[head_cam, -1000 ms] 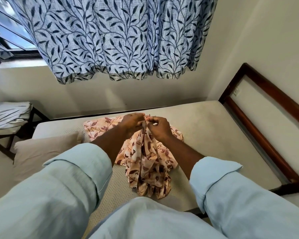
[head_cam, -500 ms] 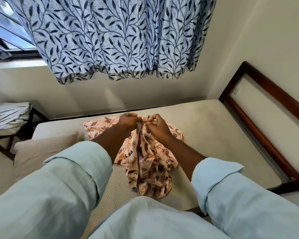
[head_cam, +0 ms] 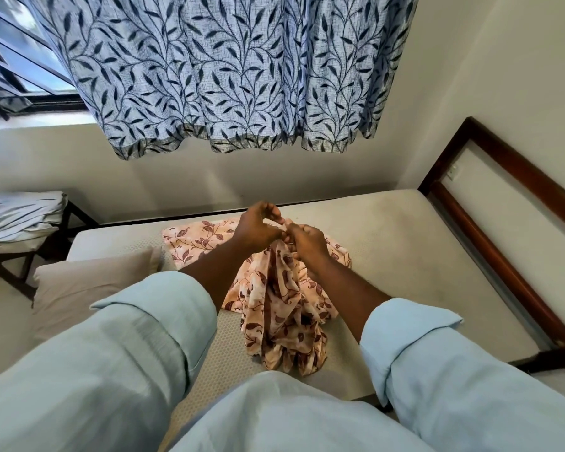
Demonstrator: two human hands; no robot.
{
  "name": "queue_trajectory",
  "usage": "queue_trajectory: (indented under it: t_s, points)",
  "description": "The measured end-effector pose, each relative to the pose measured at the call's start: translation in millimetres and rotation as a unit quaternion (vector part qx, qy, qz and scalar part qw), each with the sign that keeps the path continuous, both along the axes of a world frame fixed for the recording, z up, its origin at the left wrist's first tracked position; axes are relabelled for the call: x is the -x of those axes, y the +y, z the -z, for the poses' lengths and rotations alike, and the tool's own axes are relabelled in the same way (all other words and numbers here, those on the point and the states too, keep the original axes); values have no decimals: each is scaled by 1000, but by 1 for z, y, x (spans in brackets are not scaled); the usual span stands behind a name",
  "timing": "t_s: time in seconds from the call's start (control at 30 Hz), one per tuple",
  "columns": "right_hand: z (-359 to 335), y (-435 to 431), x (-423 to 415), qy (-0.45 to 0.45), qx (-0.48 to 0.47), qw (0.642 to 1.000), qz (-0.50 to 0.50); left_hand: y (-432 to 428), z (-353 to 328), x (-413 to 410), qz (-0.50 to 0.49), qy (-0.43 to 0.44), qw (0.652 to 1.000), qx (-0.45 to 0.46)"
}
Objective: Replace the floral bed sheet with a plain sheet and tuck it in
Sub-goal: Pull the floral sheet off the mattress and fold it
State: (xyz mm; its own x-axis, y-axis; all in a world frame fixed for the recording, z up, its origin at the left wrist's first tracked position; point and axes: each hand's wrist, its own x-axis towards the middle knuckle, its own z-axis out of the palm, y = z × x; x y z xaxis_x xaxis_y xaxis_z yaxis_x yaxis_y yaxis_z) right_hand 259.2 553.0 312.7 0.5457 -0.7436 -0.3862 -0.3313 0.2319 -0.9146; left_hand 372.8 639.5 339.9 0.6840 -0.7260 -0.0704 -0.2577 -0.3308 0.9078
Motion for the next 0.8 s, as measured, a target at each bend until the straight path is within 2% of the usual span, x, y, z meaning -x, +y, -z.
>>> queue_trajectory:
  t_s: [0.1, 0.23, 0.4, 0.57, 0.63, 0.7, 0.8]
  points:
    - [-3, -1, 0, -2, -33, 999, 7, -1, -1, 5, 24, -14, 1000, 4]
    - [-1, -1, -1, 10, -37, 999, -17, -2, -1, 8, 29, 32, 999, -3]
    - [3, -1, 3, 31, -13, 999, 6, -5, -3, 10, 57, 145, 988, -10]
    - [8, -2, 1, 33, 36, 999, -9, -9, -7, 8, -82, 285, 954, 37]
    - [7, -2, 2, 36, 74, 996, -28, -8, -9, 7, -107, 318, 941, 36]
    - [6, -3, 2, 28, 99, 994, -45, -2, -11, 6, -95, 296, 950, 9]
    - [-1, -6, 4, -3, 89, 993, -71, 6, -3, -3, -30, 205, 977, -47]
